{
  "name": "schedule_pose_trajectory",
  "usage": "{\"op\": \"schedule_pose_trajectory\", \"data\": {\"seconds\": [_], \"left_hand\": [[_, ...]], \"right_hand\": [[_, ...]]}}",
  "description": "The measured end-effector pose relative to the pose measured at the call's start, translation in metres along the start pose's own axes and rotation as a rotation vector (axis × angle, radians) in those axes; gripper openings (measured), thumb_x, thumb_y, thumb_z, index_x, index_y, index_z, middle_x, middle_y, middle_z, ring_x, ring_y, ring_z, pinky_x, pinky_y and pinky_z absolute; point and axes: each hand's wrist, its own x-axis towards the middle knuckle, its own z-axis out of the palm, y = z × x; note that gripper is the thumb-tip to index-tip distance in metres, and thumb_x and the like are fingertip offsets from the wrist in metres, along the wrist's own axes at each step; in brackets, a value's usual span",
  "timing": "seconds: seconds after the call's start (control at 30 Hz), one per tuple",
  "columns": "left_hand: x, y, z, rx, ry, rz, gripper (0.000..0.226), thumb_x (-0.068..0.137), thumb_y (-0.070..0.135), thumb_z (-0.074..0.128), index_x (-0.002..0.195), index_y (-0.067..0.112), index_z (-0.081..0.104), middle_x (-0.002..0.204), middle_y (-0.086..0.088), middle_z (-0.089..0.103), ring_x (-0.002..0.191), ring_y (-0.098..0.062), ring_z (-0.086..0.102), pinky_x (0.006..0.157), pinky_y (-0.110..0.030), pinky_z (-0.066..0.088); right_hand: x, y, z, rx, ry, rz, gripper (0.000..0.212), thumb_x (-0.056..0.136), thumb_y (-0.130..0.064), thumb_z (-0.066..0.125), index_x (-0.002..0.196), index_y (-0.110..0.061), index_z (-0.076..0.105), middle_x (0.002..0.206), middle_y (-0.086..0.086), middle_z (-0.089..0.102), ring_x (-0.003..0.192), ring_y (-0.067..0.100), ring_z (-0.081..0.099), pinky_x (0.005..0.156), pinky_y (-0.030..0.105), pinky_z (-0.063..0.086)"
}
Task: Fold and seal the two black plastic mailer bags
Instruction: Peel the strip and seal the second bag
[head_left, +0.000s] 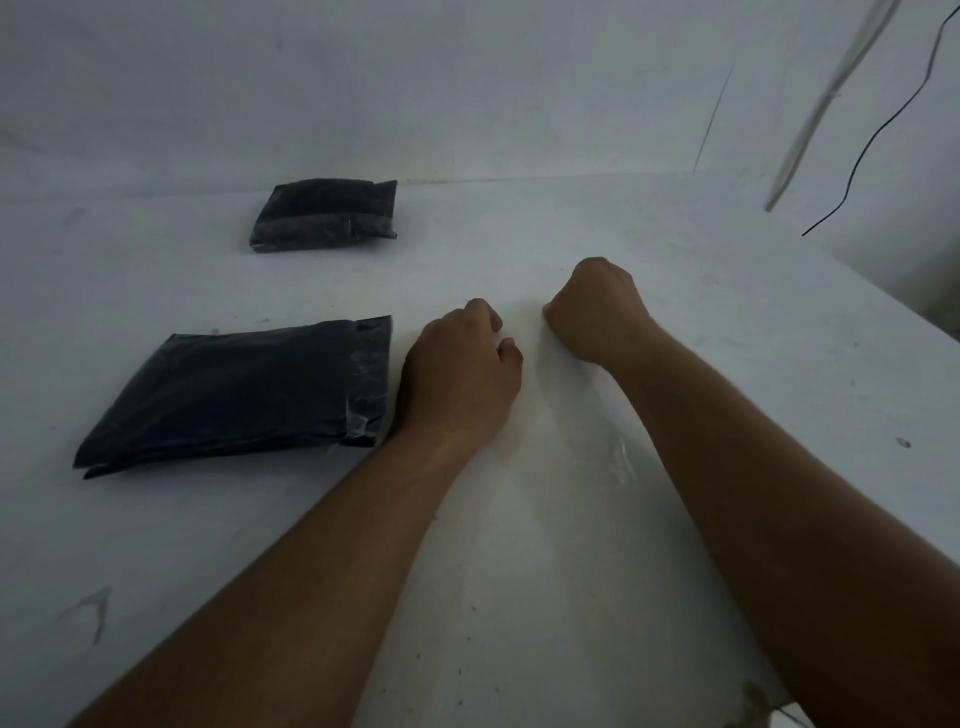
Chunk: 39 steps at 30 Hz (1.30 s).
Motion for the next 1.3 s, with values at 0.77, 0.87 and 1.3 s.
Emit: {"op": "schedule_pose_trajectory", "data": {"seconds": [0.77, 0.87, 1.3], "left_hand": [[0.000, 0.001, -0.002, -0.002, -0.017, -0.010, 0.024, 0.097, 0.029, 0.053, 0.115, 0.017, 0.060, 0.101, 0.001, 0.067, 0.097, -0.020, 0.060, 0.077, -0.030, 0.043], [-0.001, 0.002, -0.002, 0.011, -0.011, -0.020, 0.022, 0.096, 0.030, 0.053, 0.113, 0.018, 0.060, 0.100, 0.002, 0.067, 0.097, -0.019, 0.060, 0.075, -0.029, 0.042], [-0.004, 0.003, -0.006, -0.006, -0.006, -0.005, 0.020, 0.098, 0.029, 0.052, 0.110, 0.016, 0.061, 0.104, 0.000, 0.067, 0.099, -0.021, 0.060, 0.080, -0.036, 0.049]], "right_hand": [[-0.002, -0.006, -0.008, 0.002, -0.043, 0.033, 0.036, 0.080, -0.002, 0.055, 0.057, -0.012, 0.030, 0.057, 0.002, 0.036, 0.052, 0.018, 0.034, 0.047, 0.026, 0.027], [0.002, -0.016, -0.019, -0.103, -0.131, 0.011, 0.034, 0.082, 0.000, 0.053, 0.058, -0.009, 0.032, 0.059, 0.003, 0.036, 0.051, 0.017, 0.034, 0.045, 0.024, 0.025], [0.007, -0.013, -0.003, -0.428, -0.216, -0.130, 0.036, 0.094, -0.012, 0.050, 0.061, -0.010, 0.036, 0.065, 0.004, 0.041, 0.056, 0.016, 0.038, 0.049, 0.028, 0.028]]}}
